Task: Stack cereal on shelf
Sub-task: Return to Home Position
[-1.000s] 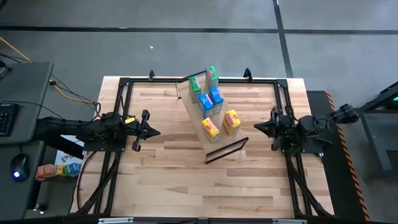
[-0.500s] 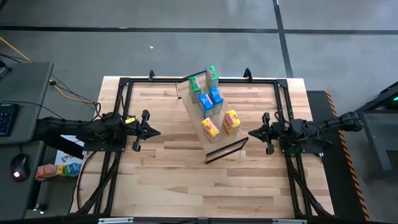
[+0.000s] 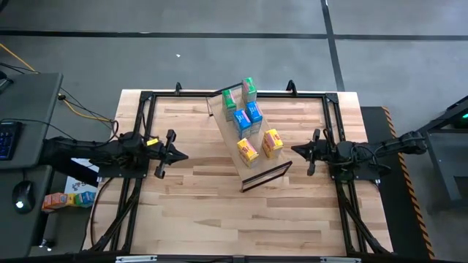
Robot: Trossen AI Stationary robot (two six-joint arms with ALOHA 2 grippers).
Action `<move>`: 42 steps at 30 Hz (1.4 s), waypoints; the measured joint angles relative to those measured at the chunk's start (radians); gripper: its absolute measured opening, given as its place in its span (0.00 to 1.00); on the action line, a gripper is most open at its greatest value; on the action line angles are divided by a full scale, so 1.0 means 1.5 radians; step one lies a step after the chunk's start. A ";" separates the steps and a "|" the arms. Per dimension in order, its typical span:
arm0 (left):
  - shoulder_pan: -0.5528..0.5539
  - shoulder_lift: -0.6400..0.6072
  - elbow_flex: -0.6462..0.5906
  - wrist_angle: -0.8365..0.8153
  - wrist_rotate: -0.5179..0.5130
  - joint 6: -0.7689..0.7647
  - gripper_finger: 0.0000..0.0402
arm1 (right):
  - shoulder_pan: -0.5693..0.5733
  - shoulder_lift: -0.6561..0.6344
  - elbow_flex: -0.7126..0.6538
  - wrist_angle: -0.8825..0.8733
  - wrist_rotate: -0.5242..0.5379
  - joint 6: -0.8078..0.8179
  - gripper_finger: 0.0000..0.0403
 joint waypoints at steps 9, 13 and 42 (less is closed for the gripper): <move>0.000 -0.128 0.000 -0.099 -0.001 0.000 0.00 | 0.000 0.000 0.000 0.000 -0.001 0.000 0.00; 0.000 -0.209 0.000 -0.209 -0.001 0.000 0.00 | 0.001 -0.022 0.000 0.000 -0.002 0.000 0.00; -0.008 -0.207 0.000 -0.214 -0.016 0.000 0.01 | 0.001 -0.108 -0.001 0.013 -0.005 0.000 0.00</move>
